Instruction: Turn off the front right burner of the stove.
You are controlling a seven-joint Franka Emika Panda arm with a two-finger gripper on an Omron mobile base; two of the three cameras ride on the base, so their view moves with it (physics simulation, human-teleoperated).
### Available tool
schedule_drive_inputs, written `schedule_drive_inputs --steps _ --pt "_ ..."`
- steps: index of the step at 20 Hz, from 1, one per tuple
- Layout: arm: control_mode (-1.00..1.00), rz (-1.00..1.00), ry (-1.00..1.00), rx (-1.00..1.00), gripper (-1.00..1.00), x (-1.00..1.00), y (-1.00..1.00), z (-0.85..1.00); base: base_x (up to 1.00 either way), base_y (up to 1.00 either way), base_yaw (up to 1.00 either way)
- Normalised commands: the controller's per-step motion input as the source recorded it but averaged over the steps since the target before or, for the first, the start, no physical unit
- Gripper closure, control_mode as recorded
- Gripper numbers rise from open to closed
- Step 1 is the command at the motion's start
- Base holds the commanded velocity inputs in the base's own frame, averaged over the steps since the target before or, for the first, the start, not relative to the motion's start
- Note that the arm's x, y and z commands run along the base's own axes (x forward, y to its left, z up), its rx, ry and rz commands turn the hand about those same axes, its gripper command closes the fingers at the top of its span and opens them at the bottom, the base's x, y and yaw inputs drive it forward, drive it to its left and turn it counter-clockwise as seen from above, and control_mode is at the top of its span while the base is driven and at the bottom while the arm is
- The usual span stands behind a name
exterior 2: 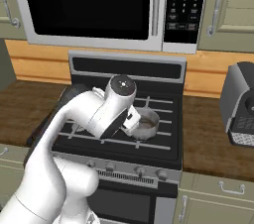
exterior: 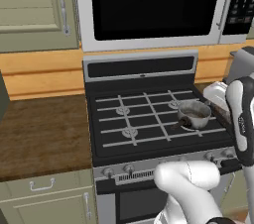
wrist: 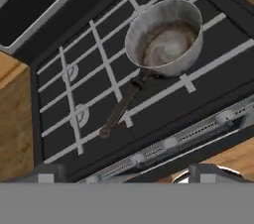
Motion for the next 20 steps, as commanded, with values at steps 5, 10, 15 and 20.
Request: schedule_drive_inputs --steps 5,10,15,20 --pt "-1.0 -0.46 0.0 0.33 -1.0 -0.29 -0.77 -0.57 0.0 0.0 0.0" --pt "-1.0 -0.48 0.0 0.33 -1.0 -0.28 -0.74 -0.63 0.0 0.0 0.0" --pt "-1.0 -0.39 0.0 0.36 -1.0 -0.13 -0.55 -0.65 0.0 0.0 0.0" --pt "-1.0 -0.23 -0.01 0.42 -1.0 -0.04 -0.36 -0.65 0.0 0.0 0.0"
